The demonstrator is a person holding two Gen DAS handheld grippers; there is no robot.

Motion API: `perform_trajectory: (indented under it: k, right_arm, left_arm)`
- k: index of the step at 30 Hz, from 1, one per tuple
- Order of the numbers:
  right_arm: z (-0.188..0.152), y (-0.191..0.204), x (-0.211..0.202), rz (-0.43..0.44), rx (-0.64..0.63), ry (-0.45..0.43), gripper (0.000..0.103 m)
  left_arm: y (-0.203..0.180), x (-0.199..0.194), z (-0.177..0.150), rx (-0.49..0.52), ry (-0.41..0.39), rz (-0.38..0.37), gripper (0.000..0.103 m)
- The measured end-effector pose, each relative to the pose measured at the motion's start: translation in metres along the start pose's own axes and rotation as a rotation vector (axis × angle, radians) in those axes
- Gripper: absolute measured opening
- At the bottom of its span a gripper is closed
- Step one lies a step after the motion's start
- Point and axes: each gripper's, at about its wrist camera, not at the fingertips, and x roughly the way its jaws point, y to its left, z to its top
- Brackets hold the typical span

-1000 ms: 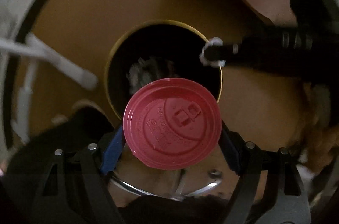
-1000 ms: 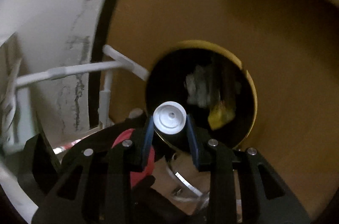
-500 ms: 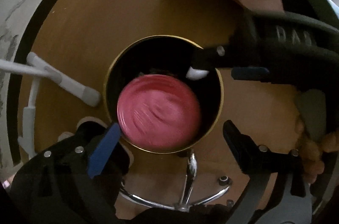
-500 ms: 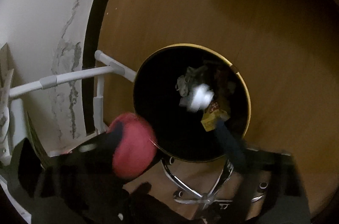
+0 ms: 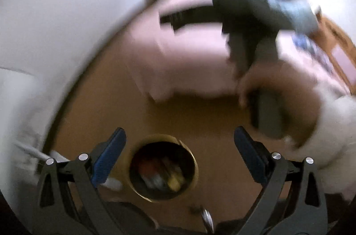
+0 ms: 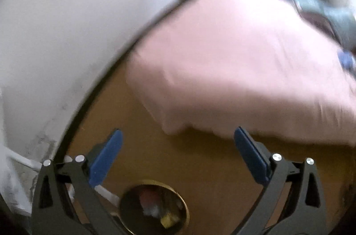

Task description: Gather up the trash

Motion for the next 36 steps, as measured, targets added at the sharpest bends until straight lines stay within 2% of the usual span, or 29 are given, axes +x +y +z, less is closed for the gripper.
perform_trajectory:
  k: [2, 4, 5, 6, 7, 9, 10, 11, 13, 16, 17, 19, 21, 22, 25, 26, 27, 28, 31, 36]
  right_arm:
    - [0.012, 0.056, -0.035, 0.092, -0.126, -0.089, 0.097]
    - [0.008, 0.112, -0.069, 0.207, -0.231, -0.172, 0.097]
    - [0.002, 0.148, -0.091, 0.296, -0.286, -0.223, 0.097]
    - [-0.006, 0.178, -0.109, 0.371, -0.330, -0.264, 0.097]
    - [-0.016, 0.208, -0.125, 0.443, -0.370, -0.299, 0.097]
    - [-0.040, 0.269, -0.156, 0.595, -0.451, -0.345, 0.097]
    - [-0.051, 0.294, -0.167, 0.655, -0.490, -0.348, 0.097]
    - [-0.069, 0.326, -0.178, 0.710, -0.543, -0.335, 0.097]
    - [-0.095, 0.366, -0.189, 0.768, -0.614, -0.309, 0.097]
    - [-0.132, 0.418, -0.198, 0.837, -0.684, -0.240, 0.097]
    - [-0.140, 0.431, -0.200, 0.831, -0.694, -0.233, 0.097]
    - [-0.159, 0.450, -0.205, 0.807, -0.713, -0.242, 0.097]
    - [-0.172, 0.455, -0.208, 0.790, -0.737, -0.265, 0.097]
    - [-0.178, 0.461, -0.205, 0.776, -0.747, -0.275, 0.097]
    - [-0.196, 0.467, -0.204, 0.628, -0.768, -0.362, 0.097]
    - [-0.198, 0.468, -0.206, 0.608, -0.773, -0.378, 0.097]
    - [-0.198, 0.470, -0.207, 0.640, -0.778, -0.371, 0.097]
    - [-0.198, 0.470, -0.206, 0.695, -0.784, -0.337, 0.097]
    - [-0.193, 0.474, -0.194, 0.774, -0.807, -0.216, 0.097]
    - [-0.187, 0.471, -0.180, 0.783, -0.748, -0.141, 0.097]
  left_arm:
    - [0.039, -0.065, 0.010, -0.068, -0.151, 0.142, 0.096]
    - [0.073, -0.103, 0.009, -0.124, -0.230, 0.290, 0.096]
    - [0.095, -0.126, 0.006, -0.165, -0.279, 0.407, 0.097]
    - [0.125, -0.155, -0.002, -0.222, -0.329, 0.572, 0.097]
    - [0.145, -0.173, -0.009, -0.267, -0.349, 0.678, 0.097]
    - [0.200, -0.210, -0.034, -0.397, -0.344, 0.884, 0.097]
    - [0.226, -0.226, -0.049, -0.464, -0.323, 0.947, 0.097]
    - [0.237, -0.232, -0.057, -0.491, -0.312, 0.971, 0.097]
    - [0.277, -0.252, -0.090, -0.589, -0.250, 1.082, 0.097]
    - [0.301, -0.270, -0.123, -0.654, -0.238, 1.131, 0.097]
    - [0.304, -0.272, -0.128, -0.669, -0.238, 1.134, 0.097]
    - [0.317, -0.277, -0.144, -0.752, -0.197, 1.214, 0.097]
    - [0.323, -0.278, -0.157, -0.789, -0.153, 1.300, 0.097]
    - [0.329, -0.278, -0.162, -0.796, -0.141, 1.314, 0.097]
    - [0.339, -0.280, -0.174, -0.798, -0.146, 1.281, 0.097]
    - [0.342, -0.277, -0.176, -0.796, -0.138, 1.279, 0.097]
    - [0.347, -0.276, -0.178, -0.802, -0.126, 1.255, 0.097]
    - [0.345, -0.274, -0.177, -0.807, -0.129, 1.237, 0.097]
    - [0.343, -0.280, -0.178, -0.819, -0.172, 1.202, 0.097]
    - [0.335, -0.288, -0.186, -0.841, -0.239, 1.163, 0.097]
